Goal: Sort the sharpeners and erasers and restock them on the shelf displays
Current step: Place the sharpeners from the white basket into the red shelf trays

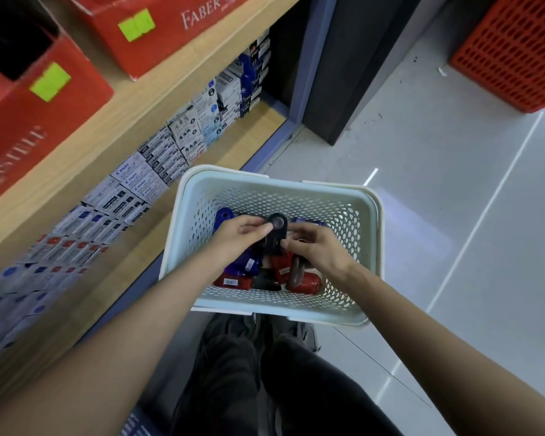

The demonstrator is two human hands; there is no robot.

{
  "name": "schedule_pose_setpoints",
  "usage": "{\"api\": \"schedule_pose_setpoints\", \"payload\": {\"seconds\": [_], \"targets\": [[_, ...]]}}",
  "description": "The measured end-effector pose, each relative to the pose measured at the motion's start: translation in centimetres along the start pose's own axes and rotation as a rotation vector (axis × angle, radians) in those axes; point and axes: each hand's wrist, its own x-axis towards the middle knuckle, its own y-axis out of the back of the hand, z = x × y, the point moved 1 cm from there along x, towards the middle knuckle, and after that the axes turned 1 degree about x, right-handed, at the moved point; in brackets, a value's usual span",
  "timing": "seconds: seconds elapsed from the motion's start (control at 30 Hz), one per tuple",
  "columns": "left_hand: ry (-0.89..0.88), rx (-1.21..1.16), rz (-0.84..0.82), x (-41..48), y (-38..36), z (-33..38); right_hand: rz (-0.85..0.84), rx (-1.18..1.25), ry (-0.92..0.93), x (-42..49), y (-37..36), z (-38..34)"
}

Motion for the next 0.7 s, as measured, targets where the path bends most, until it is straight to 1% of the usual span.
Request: {"api": "schedule_pose_setpoints", "payload": {"seconds": [0.07, 0.13, 0.2, 0.27, 0.37, 0.43, 0.6, 0.7], "targets": [[0.004, -0.090, -0.059, -1.2, -0.1, 1.6, -0.053, 0.032, 0.025, -1.3, -0.1, -1.7], [-0.003, -0.191, -0.059, -2.5, 0.1, 3.1, -0.063, 0.069, 0.058, -2.5, 0.0, -3.5], [0.004, -0.296, -0.041, -4.0, 0.6, 4.5, -0.005, 0.092, 0.073, -3.5, 0.2, -5.2], [0.022, -0.353, -0.027, -5.9, 1.2, 5.7, 0.056, 0.114, 0.077, -4.6, 0.4, -7.1], [-0.026, -0.300, 0.020, -8.8, 2.5, 6.9, 0.088, 0.145, 0.088, -6.6, 0.0, -9.8], [-0.088, -0.269, 0.065, -10.8, 3.3, 7.6, 0.088, 0.105, 0.099, -8.0, -0.6, -11.6], [-0.265, -0.164, 0.186, -16.2, 5.7, 9.0, 0.008, 0.092, 0.156, -11.4, -3.0, -16.4], [-0.285, -0.169, 0.255, -19.2, 7.1, 9.6, 0.025, 0.127, 0.175, -13.1, -4.6, -19.3]]}}
